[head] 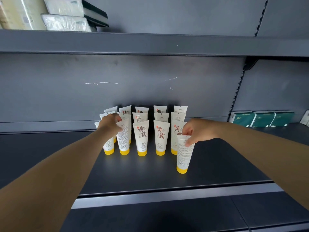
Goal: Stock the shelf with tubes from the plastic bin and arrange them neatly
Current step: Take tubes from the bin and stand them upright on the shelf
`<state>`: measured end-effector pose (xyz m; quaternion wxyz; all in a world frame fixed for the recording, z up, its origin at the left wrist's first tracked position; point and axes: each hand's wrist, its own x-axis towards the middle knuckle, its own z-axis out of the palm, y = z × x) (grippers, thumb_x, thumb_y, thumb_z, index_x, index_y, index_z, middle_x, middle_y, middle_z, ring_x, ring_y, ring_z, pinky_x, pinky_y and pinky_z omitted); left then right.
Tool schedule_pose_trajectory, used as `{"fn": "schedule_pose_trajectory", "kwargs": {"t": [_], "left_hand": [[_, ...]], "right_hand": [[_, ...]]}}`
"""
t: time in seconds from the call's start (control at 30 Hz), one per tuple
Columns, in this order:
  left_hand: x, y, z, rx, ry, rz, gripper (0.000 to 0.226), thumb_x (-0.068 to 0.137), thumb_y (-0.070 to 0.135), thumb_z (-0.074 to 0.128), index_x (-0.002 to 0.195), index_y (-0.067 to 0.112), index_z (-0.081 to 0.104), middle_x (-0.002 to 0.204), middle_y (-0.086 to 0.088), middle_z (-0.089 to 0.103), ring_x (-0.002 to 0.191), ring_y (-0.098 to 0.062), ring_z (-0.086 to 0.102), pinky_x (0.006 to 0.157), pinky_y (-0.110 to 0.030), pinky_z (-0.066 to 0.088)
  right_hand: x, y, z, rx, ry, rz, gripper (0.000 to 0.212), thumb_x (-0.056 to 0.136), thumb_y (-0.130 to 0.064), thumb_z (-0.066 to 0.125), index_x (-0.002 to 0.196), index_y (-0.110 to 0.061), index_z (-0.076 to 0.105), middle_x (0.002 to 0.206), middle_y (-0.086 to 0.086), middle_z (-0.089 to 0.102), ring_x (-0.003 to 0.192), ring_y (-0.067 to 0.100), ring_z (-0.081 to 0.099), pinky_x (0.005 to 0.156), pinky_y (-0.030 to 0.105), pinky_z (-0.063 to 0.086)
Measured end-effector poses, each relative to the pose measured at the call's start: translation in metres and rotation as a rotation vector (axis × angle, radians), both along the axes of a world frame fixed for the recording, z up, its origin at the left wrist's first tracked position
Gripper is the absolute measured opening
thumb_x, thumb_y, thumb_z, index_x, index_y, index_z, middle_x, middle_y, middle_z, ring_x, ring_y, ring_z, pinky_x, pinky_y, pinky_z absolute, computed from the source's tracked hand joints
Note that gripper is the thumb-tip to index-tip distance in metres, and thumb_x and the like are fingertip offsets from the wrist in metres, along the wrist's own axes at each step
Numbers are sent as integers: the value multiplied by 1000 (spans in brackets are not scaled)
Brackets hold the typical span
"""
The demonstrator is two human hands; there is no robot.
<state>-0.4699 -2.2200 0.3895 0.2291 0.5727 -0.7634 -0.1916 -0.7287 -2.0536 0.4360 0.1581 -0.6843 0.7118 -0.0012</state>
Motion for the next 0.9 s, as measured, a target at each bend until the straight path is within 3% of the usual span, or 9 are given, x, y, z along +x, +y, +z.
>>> {"fn": "schedule_pose_trajectory", "kwargs": {"t": [0.1, 0.23, 0.4, 0.57, 0.73, 0.9], "left_hand": [[1, 1, 1, 5, 13, -8, 39, 79, 5, 70, 115, 14, 59, 115, -11, 60, 80, -22, 53, 53, -21, 40], [1, 1, 2, 6, 3, -9, 37, 78, 5, 71, 114, 12, 60, 119, -12, 59, 84, -22, 53, 69, -28, 44], [1, 1, 9, 4, -64, -35, 37, 79, 4, 70, 114, 11, 60, 119, -11, 59, 86, -23, 55, 73, -31, 52], [1, 6, 16, -8, -131, -64, 42, 79, 3, 70, 119, 11, 58, 124, -10, 58, 82, -23, 53, 70, -30, 49], [5, 7, 20, 19, -134, -92, 46, 77, 2, 72, 120, 12, 58, 122, -10, 59, 73, -24, 58, 48, -24, 48], [8, 3, 22, 43, -92, -103, 46, 75, 3, 75, 118, 11, 62, 122, -9, 62, 81, -22, 59, 53, -21, 48]], "right_hand": [[0, 0, 0, 0, 13, -3, 29, 81, -27, 72, 108, -15, 68, 108, -2, 69, 95, 15, 66, 88, 34, 56], [-1, 0, 0, 1, 19, -7, 30, 80, -27, 72, 108, -14, 68, 108, -1, 69, 97, 17, 66, 89, 38, 55], [-1, 0, -1, -6, 44, -3, 31, 79, -30, 73, 105, -15, 68, 108, 0, 69, 97, 19, 66, 90, 42, 55], [2, 1, 1, -11, 66, -4, 31, 79, -30, 72, 106, -14, 67, 106, 2, 69, 98, 21, 65, 90, 40, 55], [3, 1, 0, -23, 59, 3, 31, 81, -28, 72, 108, -14, 66, 108, 1, 68, 97, 18, 64, 89, 36, 55], [0, -1, -3, -36, 51, 8, 24, 81, -24, 71, 103, -15, 67, 106, -1, 68, 95, 17, 64, 86, 33, 54]]}}
